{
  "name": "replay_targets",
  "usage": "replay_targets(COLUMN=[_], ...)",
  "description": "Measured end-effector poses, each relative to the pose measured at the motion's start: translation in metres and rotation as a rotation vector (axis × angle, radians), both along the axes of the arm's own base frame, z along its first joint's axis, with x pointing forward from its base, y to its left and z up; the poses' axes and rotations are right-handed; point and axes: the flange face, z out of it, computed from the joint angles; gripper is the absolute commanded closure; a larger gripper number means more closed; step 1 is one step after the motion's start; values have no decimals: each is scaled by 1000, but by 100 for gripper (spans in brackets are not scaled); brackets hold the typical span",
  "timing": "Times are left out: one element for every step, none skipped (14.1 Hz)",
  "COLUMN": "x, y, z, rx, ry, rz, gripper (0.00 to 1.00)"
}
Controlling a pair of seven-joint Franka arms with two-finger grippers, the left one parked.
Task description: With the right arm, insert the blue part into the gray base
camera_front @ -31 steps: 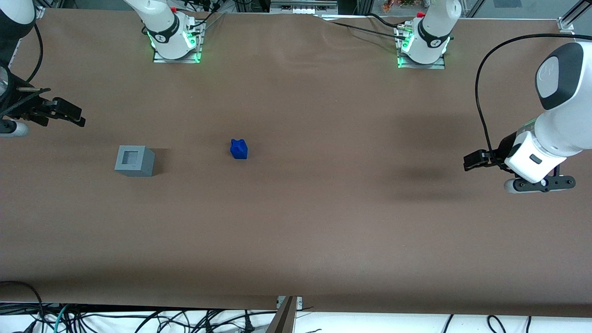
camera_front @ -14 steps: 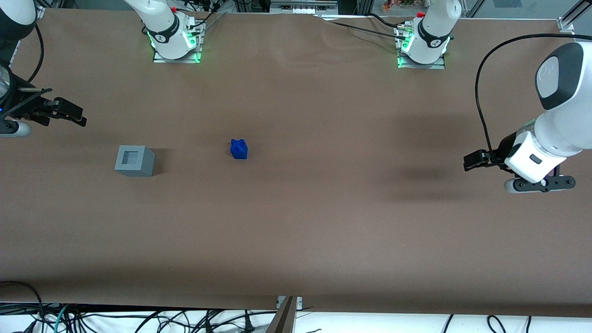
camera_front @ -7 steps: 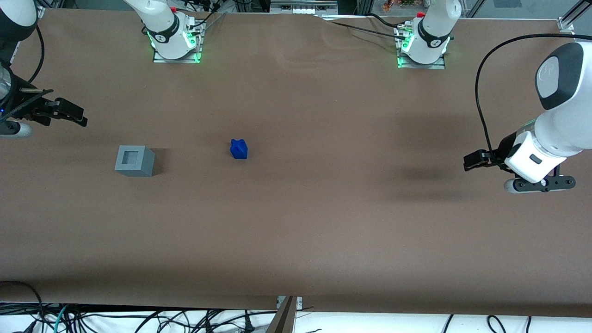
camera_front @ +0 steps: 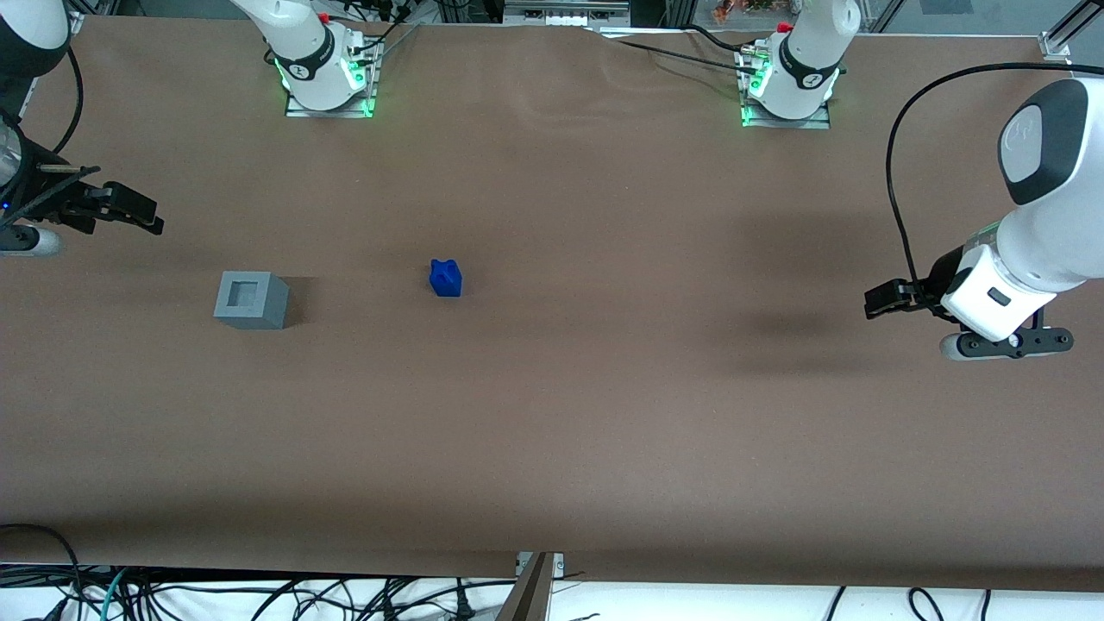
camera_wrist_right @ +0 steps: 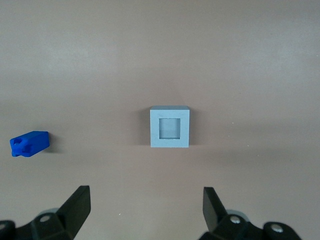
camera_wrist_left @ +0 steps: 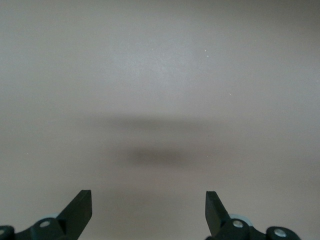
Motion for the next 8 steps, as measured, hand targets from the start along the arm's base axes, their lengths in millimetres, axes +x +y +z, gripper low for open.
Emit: replay_targets(x=[0,0,-1,-1,-2,-2,-3,-3], y=[0,0,0,0,0,0,0,0], z=[0,0,0,-1,-1,-2,-2,-2], rx=[0,0,0,1,1,1,2,2], ry=[0,1,5,10,15,21,26,28], rz=[0,0,0,0,0,0,0,0], gripper=[1,1,1,1,1,1,1,1])
